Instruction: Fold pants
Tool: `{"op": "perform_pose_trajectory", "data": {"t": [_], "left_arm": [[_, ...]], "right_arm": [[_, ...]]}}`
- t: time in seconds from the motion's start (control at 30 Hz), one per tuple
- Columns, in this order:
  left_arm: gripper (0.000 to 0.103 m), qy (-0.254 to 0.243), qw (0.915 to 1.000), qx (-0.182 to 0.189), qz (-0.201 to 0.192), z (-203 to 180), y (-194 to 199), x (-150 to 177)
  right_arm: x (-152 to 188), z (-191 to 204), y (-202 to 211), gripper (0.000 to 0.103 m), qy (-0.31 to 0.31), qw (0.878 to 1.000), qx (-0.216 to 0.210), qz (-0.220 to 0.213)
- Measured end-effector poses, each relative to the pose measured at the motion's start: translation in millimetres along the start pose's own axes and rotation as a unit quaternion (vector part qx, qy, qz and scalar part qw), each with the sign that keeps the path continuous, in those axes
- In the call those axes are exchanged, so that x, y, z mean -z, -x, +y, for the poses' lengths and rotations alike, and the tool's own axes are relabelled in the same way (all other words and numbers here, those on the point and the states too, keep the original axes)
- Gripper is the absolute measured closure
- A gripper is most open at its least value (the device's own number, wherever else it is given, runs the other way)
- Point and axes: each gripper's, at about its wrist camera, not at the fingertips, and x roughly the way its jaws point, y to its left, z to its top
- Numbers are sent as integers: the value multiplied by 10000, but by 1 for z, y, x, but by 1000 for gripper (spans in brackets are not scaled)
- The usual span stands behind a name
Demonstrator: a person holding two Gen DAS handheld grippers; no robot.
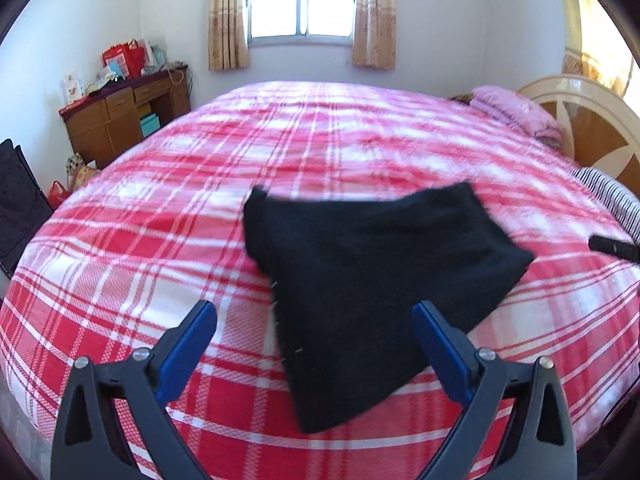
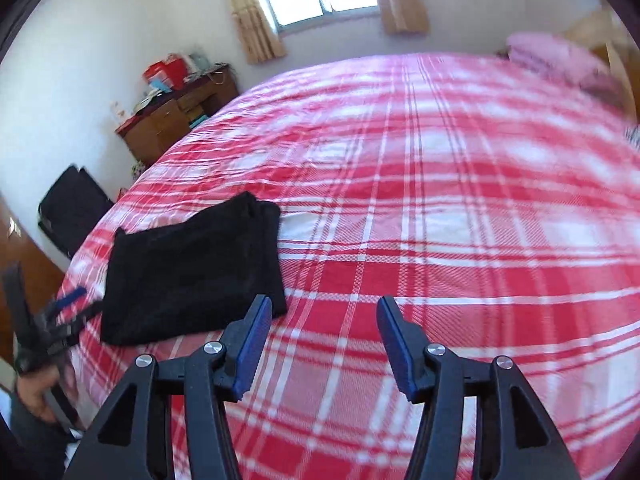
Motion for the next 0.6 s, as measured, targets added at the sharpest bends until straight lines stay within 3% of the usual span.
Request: {"op": "perform_pose_trajectory", "data": {"t": [0.17,0.37,0.6], "left_arm": [[3,-49,9993,155,-334,-22,28,-15],[3,-179,9966,93,-802,-34,63,-28],[2,-381,9932,95,-1096,-41,81,-33]], "right_arm": [[5,10,48,41,360,9977,284,-498],[4,21,81,41,669,9912,610,-969],[6,26,110,39,752,9862,741,-1272]]}}
